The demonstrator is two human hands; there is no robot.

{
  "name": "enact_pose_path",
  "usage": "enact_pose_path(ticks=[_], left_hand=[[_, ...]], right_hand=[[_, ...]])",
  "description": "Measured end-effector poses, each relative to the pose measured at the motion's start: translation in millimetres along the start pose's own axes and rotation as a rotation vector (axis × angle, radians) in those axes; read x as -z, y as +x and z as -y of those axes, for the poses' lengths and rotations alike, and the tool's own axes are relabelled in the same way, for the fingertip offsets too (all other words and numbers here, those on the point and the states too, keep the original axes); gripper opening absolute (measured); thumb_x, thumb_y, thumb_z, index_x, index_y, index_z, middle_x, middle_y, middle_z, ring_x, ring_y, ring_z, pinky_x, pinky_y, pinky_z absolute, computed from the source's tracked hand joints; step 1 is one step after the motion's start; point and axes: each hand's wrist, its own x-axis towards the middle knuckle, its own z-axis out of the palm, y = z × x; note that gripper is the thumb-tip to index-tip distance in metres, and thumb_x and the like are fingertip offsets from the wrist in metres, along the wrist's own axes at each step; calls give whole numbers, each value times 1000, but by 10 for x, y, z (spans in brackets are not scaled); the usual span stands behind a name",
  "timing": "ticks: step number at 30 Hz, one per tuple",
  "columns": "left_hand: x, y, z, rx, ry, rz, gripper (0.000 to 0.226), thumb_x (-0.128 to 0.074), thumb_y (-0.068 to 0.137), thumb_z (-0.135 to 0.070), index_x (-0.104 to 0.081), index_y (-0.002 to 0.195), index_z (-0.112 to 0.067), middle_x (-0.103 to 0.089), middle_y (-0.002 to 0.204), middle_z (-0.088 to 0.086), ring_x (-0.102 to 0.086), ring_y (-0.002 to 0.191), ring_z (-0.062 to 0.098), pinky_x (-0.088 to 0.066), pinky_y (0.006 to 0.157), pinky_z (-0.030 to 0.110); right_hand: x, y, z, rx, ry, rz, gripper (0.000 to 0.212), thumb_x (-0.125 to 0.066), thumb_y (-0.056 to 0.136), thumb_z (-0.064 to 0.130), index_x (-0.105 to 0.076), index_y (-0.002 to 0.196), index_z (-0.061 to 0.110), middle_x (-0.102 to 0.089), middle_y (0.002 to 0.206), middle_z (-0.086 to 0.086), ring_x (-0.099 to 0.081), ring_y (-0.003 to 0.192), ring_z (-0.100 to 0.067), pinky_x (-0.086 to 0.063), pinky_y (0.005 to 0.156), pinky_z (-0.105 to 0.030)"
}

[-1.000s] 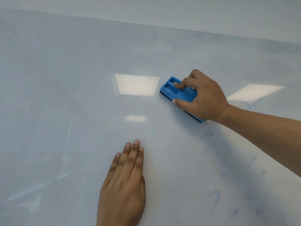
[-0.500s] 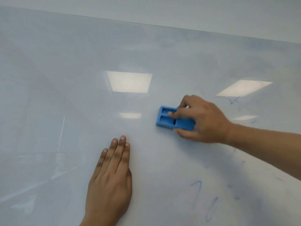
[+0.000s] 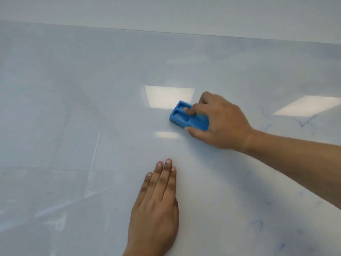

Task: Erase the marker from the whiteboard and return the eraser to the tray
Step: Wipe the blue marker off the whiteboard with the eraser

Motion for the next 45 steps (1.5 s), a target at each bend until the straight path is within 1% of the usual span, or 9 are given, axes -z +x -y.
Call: enact_pose_path(ticks=[5, 10, 13, 17, 20, 26, 31, 40, 45], left_hand=[[3, -8, 13, -5, -15, -1, 57, -39, 83, -10, -52, 138, -2, -44, 150, 10, -41, 139, 28, -33, 111, 41], [1, -10, 5, 7, -5, -6, 56, -38, 85, -9, -51, 139, -2, -43, 151, 10, -40, 140, 28, -33, 111, 42], [0, -32, 3, 6, -19, -14, 55, -37, 86, -9, -50, 140, -2, -43, 152, 10, -39, 141, 28, -33, 111, 43], [-8, -36, 19, 9, -9, 8, 56, -35, 88, -11, -46, 142, -3, -40, 154, 9, -36, 142, 27, -31, 112, 43], [6, -30, 0, 20, -3, 39, 57, -34, 88, -12, -44, 144, -3, -39, 154, 9, -36, 143, 27, -30, 112, 43], [-8, -36, -26, 19, 25, -32, 53, -34, 88, -11, -52, 136, 2, -45, 149, 14, -43, 137, 32, -31, 111, 43], [-126, 208, -388, -82, 24, -72, 51, -35, 89, -13, -57, 132, 2, -49, 146, 14, -47, 134, 32, -32, 109, 42], [-340, 382, -646, -53, 38, -79, 49, -36, 89, -14, -60, 129, 1, -52, 143, 13, -51, 129, 34, -32, 107, 41], [-354, 365, -638, -63, 21, -65, 52, -35, 90, -15, -53, 136, 1, -46, 148, 13, -46, 135, 31, -35, 109, 45]], right_hand=[[22, 390, -392, -478, -35, -170, 41, -73, 80, 49, -65, 116, 30, -42, 102, 3, -55, 102, -28, -44, 81, -35], [-130, -154, 320, 81, 173, 68, 41, -64, 72, 56, -66, 108, 35, -45, 93, 7, -49, 82, -18, -45, 67, -32], [23, 14, -2, 124, 69, 133, 41, -63, 75, 60, -62, 111, 40, -43, 96, 11, -50, 87, -18, -45, 69, -34], [275, 236, -990, -363, -55, -108, 42, -74, 80, 50, -64, 117, 33, -54, 113, -6, -56, 106, -31, -46, 90, -40], [327, 8, -1045, -513, -3, -112, 41, -78, 78, 45, -66, 114, 28, -54, 111, -7, -56, 103, -28, -41, 85, -33], [323, -1340, 73, 17, 221, 227, 42, -82, 66, 43, -67, 104, 33, -50, 93, 5, -49, 77, -14, -46, 66, -28], [387, -1526, -131, 268, 150, 368, 40, -74, 77, 51, -68, 114, 36, -56, 97, 3, -50, 78, -14, -41, 62, -26], [621, -554, -1386, -744, -152, -151, 43, -67, 84, 56, -61, 120, 33, -57, 113, 3, -59, 99, -23, -49, 79, -34], [497, -969, -841, -364, -14, -63, 40, -72, 77, 50, -67, 111, 30, -54, 96, 2, -57, 86, -21, -50, 72, -35]])
